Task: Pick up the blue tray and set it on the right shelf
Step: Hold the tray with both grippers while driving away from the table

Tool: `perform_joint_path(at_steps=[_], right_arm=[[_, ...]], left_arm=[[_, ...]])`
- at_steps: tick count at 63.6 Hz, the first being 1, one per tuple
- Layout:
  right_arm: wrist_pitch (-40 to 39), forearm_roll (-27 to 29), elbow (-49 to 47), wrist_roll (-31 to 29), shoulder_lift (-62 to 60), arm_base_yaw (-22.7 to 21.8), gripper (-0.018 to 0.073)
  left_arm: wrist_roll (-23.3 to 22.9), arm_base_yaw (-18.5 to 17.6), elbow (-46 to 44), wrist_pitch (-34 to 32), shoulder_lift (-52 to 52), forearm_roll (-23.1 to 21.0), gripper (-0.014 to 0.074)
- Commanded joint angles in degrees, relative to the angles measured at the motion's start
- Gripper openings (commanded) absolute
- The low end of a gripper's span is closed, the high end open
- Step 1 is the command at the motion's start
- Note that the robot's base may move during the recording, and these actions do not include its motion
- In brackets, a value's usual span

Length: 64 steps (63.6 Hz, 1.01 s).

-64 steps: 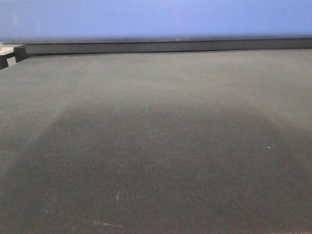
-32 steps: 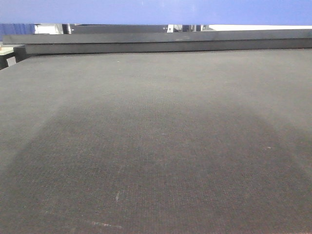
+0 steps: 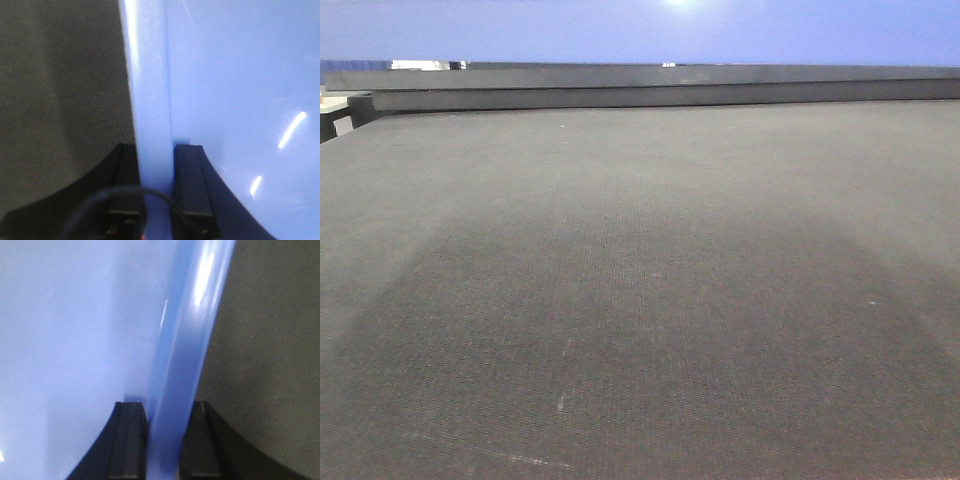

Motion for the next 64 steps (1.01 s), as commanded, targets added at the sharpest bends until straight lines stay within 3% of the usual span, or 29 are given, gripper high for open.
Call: perform_joint_path(at_steps=[1, 47, 64], right_arm=[[-3.3, -4.1, -2.2, -1.2, -0.8, -0.6, 0.0066], [-3.3, -4.1, -2.2, -1.2, -0.7, -0.6, 0.0066], [-3.3, -4.1, -2.2, -1.2, -0.7, -0.6, 0.0066]], left_arm=[[2.0, -0.3, -1.6, 6.2, -1.4, 3.5, -0.0048], [2.0, -0.3, -1.6, 6.2, -1.4, 3.5, -0.0048], [2.0, -0.3, -1.6, 6.2, -1.4, 0.1, -0.0048]])
